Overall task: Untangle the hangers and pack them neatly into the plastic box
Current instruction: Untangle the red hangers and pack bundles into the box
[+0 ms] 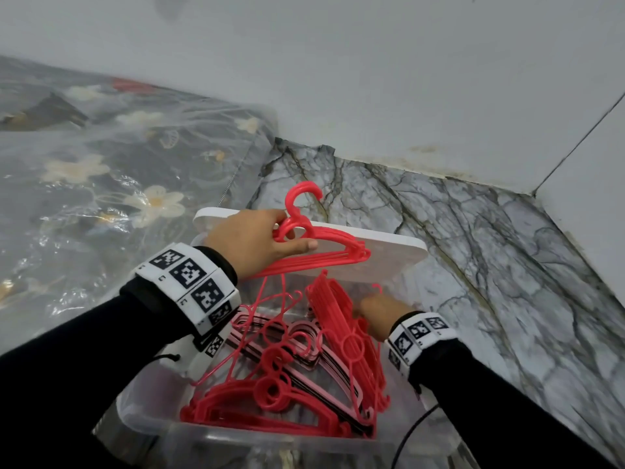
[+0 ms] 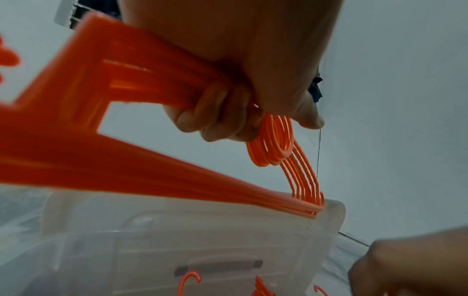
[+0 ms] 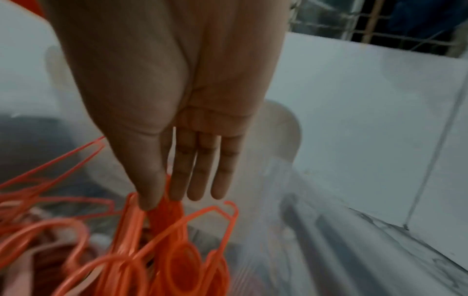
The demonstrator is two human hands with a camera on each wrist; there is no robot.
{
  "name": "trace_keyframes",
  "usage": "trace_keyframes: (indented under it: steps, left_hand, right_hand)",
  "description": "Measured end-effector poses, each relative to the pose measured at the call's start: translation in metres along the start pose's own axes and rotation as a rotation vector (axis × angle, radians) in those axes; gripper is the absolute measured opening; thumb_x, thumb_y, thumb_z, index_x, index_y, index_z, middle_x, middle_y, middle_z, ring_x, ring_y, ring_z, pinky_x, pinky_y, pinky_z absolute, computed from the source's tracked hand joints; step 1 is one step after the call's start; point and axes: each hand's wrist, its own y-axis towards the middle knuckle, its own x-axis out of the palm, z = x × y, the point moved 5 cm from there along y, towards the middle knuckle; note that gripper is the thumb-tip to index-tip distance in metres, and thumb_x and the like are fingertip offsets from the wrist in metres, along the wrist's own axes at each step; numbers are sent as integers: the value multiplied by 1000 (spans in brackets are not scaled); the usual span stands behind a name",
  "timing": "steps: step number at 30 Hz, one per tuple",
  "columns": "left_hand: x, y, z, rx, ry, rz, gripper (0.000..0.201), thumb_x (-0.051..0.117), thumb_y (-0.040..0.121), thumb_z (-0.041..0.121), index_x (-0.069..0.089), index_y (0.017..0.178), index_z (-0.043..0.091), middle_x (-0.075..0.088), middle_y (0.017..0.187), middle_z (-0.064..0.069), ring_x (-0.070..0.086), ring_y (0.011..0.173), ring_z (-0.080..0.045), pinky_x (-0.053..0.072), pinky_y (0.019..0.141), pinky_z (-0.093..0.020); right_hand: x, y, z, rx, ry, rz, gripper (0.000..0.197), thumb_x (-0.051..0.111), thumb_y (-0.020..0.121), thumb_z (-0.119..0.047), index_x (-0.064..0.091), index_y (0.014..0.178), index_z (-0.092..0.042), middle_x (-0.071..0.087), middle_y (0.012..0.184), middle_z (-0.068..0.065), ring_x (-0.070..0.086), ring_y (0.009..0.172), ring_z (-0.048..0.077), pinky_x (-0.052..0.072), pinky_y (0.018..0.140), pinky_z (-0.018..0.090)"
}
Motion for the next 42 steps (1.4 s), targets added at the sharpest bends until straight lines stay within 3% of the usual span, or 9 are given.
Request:
trace_keyframes:
  steps: [5, 12, 18, 21, 28, 32, 36, 38, 42]
  left_hand:
    - [6, 1, 3, 2, -50, -45, 69, 33, 56, 88, 60, 82, 30, 54, 59, 9, 52, 57, -3, 31, 49, -23]
    - [7, 4, -2, 3, -107, -69, 62, 41, 62, 84, 62, 80, 29, 54, 60, 7, 53, 57, -8, 33, 52, -26]
    - [5, 5, 0, 4, -116, -42, 54, 47, 66, 81, 60, 77, 30, 51, 56, 11, 50, 55, -2, 31, 51, -24]
    - [3, 5, -1, -1, -140, -33, 66, 43, 58, 87, 63, 82, 30, 60, 63, 12, 55, 60, 1, 40, 55, -24]
    - [-8, 6, -2, -59, -198, 59, 44, 55, 73, 71, 57, 71, 27, 54, 58, 8, 51, 56, -5, 32, 51, -27]
    - [-15, 7, -5, -80, -266, 109, 44, 56, 76, 67, 59, 75, 23, 54, 59, 5, 51, 56, -12, 40, 57, -32]
    - [-17, 6, -5, -91, -270, 110, 51, 55, 73, 71, 60, 78, 20, 56, 62, 2, 52, 57, -15, 40, 57, -33]
    - [-18, 5, -4, -101, -236, 118, 52, 53, 72, 73, 59, 76, 22, 56, 61, 4, 53, 57, -13, 37, 53, -31]
    - [-16, 5, -3, -103, -223, 110, 49, 54, 75, 71, 57, 72, 23, 51, 57, 6, 50, 53, -10, 31, 50, -28]
  right_hand:
    - [24, 20, -31, -80, -153, 2, 46, 45, 91, -8, 44, 137, -11, 49, 128, 19, 47, 122, 36, 40, 98, 57]
    - [49, 32, -36, 0, -290, -54, 42, 38, 100, -28, 51, 131, -3, 41, 138, 16, 37, 126, 32, 38, 97, 52]
    - [25, 21, -39, -113, -363, 11, 33, 39, 95, -7, 57, 121, 0, 57, 126, 16, 47, 121, 33, 43, 93, 45]
    - [-2, 10, -38, -118, -278, -20, 32, 42, 93, -6, 59, 120, -2, 61, 120, 20, 58, 112, 36, 47, 88, 44]
    - [-69, -29, -26, -60, 235, 249, 19, 54, 86, -13, 60, 104, -9, 66, 100, 12, 61, 97, 28, 38, 72, 25]
    - [-75, -47, -18, 78, 693, 331, 24, 60, 81, -3, 53, 102, -12, 64, 74, 8, 60, 59, 16, 48, 55, 26]
    - [-67, -51, -37, 54, 1270, 259, 47, 53, 84, 11, 34, 118, -15, 54, 42, 0, 43, 27, 10, 34, 31, 17]
    - [-68, -50, -49, 3, 1454, 230, 44, 50, 86, 13, 34, 120, -11, 55, 42, 1, 46, 28, 11, 37, 31, 16]
    - [-74, -49, -62, -107, 1707, 175, 31, 47, 89, 15, 44, 113, -5, 52, 70, 13, 59, 47, 17, 56, 48, 29]
